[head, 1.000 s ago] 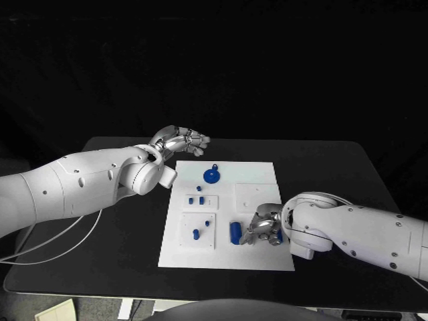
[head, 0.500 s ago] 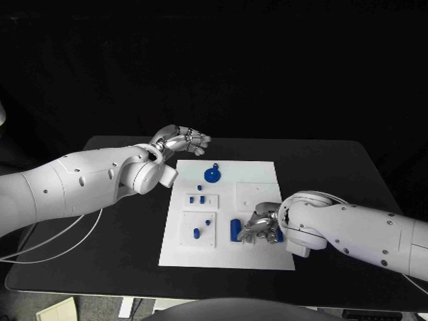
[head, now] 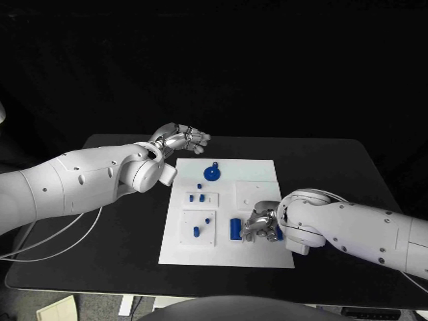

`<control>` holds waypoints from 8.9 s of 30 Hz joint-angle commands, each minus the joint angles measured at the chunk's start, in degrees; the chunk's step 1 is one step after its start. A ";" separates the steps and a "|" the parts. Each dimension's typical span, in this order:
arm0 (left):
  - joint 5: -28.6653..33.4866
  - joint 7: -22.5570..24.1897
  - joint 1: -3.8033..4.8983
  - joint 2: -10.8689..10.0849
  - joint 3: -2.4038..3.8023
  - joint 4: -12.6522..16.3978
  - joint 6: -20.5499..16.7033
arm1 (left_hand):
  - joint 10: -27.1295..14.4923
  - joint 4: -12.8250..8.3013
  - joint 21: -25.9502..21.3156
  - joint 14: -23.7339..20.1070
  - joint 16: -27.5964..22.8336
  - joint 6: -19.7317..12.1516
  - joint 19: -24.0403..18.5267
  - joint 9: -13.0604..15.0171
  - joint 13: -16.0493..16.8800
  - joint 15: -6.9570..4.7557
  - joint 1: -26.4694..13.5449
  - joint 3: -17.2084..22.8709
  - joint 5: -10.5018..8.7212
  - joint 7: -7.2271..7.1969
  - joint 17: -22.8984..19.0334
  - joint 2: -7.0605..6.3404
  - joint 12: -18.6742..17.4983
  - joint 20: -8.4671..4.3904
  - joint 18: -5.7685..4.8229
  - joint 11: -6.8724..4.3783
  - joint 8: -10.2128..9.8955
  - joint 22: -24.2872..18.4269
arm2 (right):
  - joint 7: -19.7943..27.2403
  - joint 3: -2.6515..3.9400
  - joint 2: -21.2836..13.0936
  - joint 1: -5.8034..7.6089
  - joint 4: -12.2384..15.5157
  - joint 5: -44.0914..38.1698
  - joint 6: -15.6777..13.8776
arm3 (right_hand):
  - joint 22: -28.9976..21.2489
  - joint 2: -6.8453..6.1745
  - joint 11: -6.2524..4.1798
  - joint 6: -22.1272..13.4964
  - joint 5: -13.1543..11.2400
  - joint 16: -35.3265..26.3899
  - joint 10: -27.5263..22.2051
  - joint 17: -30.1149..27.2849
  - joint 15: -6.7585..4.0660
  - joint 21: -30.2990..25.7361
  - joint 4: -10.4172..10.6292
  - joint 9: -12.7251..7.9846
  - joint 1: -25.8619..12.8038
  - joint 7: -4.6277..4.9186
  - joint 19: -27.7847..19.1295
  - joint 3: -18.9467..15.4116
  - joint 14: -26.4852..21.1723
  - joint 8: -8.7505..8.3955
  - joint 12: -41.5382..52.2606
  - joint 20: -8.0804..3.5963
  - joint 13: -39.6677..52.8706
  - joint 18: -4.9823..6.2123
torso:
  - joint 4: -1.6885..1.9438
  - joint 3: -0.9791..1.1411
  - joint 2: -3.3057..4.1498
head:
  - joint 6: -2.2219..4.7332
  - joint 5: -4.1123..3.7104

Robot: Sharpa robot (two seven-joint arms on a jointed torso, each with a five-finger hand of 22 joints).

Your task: Assemble the parts on the task board

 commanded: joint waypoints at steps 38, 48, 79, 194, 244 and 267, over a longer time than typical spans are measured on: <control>0.11 0.53 0.07 -0.29 0.03 0.13 0.30 | 0.19 0.34 -0.32 0.36 -0.49 -0.46 0.32 -0.07 0.05 0.19 -0.43 -0.07 0.11 1.31 0.19 0.04 -0.34 -0.01 0.69 0.34 0.29 0.18 | 0.20 1.66 -13.91 2.93 5.34 -8.44 0.57 | -0.10 -3.00 0.04 0.15 -0.06 -0.33 0.63 0.18 -0.16 0.33 -3.66 0.34 0.20 0.21 0.27 -3.43 0.18 0.07 -0.23 0.40 0.07 2.75 | -0.15 0.08 0.01 | 1.06 -0.53; 0.10 0.52 0.07 -0.03 0.03 0.08 0.45 | 0.21 0.35 -0.34 0.36 -0.51 -0.44 0.33 -0.07 0.06 0.19 -0.43 -0.07 0.11 1.30 0.22 0.05 -0.34 -0.01 0.69 0.34 0.32 0.20 | -1.87 1.31 -13.12 2.33 4.07 -11.93 0.58 | -0.13 -3.28 -0.07 0.55 -0.15 -0.22 0.86 0.29 -0.23 0.38 -3.51 0.56 1.00 0.09 0.45 -2.82 0.30 0.27 -0.23 0.37 0.03 2.75 | -0.13 0.05 0.03 | 1.20 -0.88; 0.11 0.45 0.07 -0.02 0.03 0.11 0.70 | 0.21 0.38 -0.42 0.36 -0.59 -0.43 0.34 -0.07 0.06 0.20 -0.45 -0.08 0.11 1.29 0.31 0.08 -0.37 0.00 0.68 0.33 0.37 0.28 | -1.47 0.83 -8.26 -1.46 1.14 -19.36 -0.95 | -0.09 -1.84 -0.19 0.84 -0.32 -0.13 1.11 0.46 -0.30 0.58 -3.72 1.01 3.55 -0.04 0.52 -1.14 0.31 0.35 -0.33 0.50 -0.03 2.75 | 0.03 0.00 0.06 | 0.45 -0.85; 0.08 0.21 0.26 -0.18 0.03 0.34 0.88 | 0.25 0.45 -0.71 0.38 -0.85 -0.49 0.39 -0.14 0.09 0.21 -0.45 -0.11 0.11 1.30 0.64 0.09 -0.44 0.01 0.67 0.33 0.47 0.55 | -0.53 0.67 -2.31 -2.20 0.95 -2.02 -5.77 | -0.26 -1.76 0.12 1.41 6.64 -0.52 1.13 0.59 0.01 0.87 -2.83 -0.92 2.49 0.28 0.44 2.48 0.46 -1.01 -0.64 1.37 -0.21 2.75 | 0.02 -0.03 0.01 | -0.04 -0.65; 0.05 0.10 0.36 -0.42 0.03 0.52 0.78 | 0.27 0.47 -0.83 0.42 -0.95 -0.51 0.42 -0.16 0.10 0.21 -0.41 -0.09 0.10 1.29 0.78 0.10 -0.47 0.01 0.68 0.33 0.52 0.67 | 2.70 0.64 -4.97 -2.82 2.78 -7.70 -4.89 | -0.76 -6.47 0.11 0.90 -0.28 -1.10 0.73 0.65 -0.07 0.39 -4.71 -0.89 7.45 0.28 0.23 -3.46 0.42 -0.90 -0.61 0.67 -0.08 2.75 | 0.00 0.00 0.01 | 0.15 -0.53; 0.05 0.06 0.41 -0.41 0.02 0.52 0.75 | 0.30 0.48 -0.89 0.44 -0.99 -0.49 0.45 -0.17 0.11 0.20 -0.39 -0.08 0.11 1.29 0.85 0.11 -0.47 0.01 0.68 0.32 0.56 0.72 | -0.86 0.65 -3.89 -2.83 2.12 -8.66 -2.58 | -0.53 -2.63 -0.01 1.57 -0.02 -0.93 0.98 0.88 -0.10 0.67 -4.60 -1.14 8.04 0.14 0.00 -1.19 0.44 -0.78 -0.68 1.02 -0.21 2.75 | 0.03 -0.03 -0.04 | 0.26 -0.66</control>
